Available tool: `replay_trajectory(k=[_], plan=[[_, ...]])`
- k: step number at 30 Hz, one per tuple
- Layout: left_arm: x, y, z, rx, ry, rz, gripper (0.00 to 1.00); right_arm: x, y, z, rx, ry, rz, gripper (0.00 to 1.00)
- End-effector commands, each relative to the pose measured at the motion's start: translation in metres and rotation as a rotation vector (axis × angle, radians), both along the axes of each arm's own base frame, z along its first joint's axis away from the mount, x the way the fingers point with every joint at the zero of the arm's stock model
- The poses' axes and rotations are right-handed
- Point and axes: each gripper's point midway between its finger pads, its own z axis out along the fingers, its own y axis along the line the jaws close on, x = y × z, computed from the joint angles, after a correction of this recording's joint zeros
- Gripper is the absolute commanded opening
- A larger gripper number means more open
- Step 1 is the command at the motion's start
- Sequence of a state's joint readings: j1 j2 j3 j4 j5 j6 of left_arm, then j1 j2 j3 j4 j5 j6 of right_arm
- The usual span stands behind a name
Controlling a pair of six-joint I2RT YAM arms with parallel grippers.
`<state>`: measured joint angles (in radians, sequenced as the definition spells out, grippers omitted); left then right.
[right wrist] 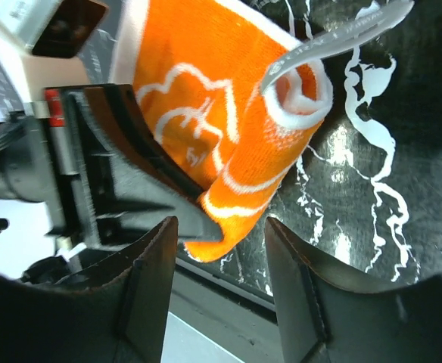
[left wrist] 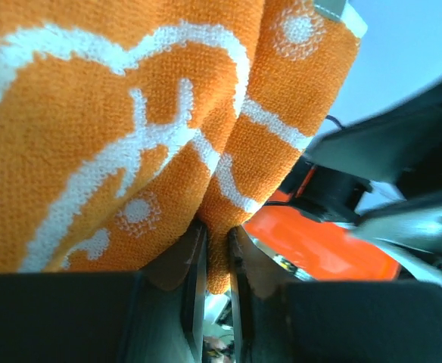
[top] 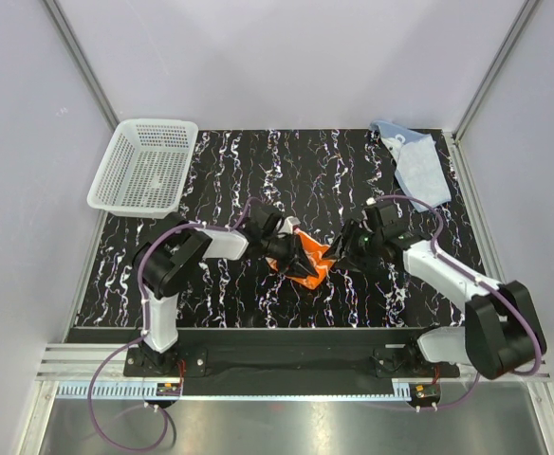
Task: Roll the towels
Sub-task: Roll the towel
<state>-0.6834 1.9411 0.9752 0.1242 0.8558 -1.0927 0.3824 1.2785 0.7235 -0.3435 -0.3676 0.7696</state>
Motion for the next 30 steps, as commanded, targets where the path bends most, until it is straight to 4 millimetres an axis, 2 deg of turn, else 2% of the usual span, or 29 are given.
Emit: replay_trajectory(k=[1,6,15,16,17,19,21,22,24,28,30], plan=[[0.004,-0.007,0.02,-0.132,0.053,0.012,0.18,0.012,0.014,-0.001,0.014,-0.02,0.007,0.57],[0.002,0.0,0.011,-0.127,0.088,0.032,0.18,0.016,0.015,-0.012,-0.022,-0.007,-0.005,0.58],[0.004,0.001,0.011,-0.143,0.078,0.032,0.18,0.024,0.022,-0.032,-0.082,0.033,-0.002,0.52],[0.003,0.001,0.011,-0.143,0.072,0.029,0.19,0.024,0.021,-0.036,-0.094,0.045,-0.003,0.49],[0.003,0.001,0.011,-0.144,0.068,0.028,0.18,0.026,0.023,-0.034,-0.096,0.043,0.0,0.39],[0.003,0.002,0.008,-0.141,0.068,0.029,0.19,0.026,0.021,-0.04,-0.132,0.064,0.002,0.28],[0.003,0.002,0.005,-0.139,0.067,0.034,0.21,0.03,0.022,-0.036,-0.147,0.057,0.014,0.12],[0.003,0.002,0.005,-0.142,0.064,0.034,0.22,0.027,0.02,-0.041,-0.17,0.083,0.018,0.09],[0.002,0.003,0.0,-0.136,0.059,0.039,0.26,0.029,0.023,-0.037,-0.187,0.08,0.041,0.04],[0.001,0.01,-0.012,-0.069,0.021,0.04,0.4,0.021,0.02,-0.042,-0.279,0.122,0.08,0.01],[0.008,0.01,-0.009,-0.032,-0.033,0.045,0.42,0.023,0.021,-0.038,-0.309,0.113,0.1,0.0]])
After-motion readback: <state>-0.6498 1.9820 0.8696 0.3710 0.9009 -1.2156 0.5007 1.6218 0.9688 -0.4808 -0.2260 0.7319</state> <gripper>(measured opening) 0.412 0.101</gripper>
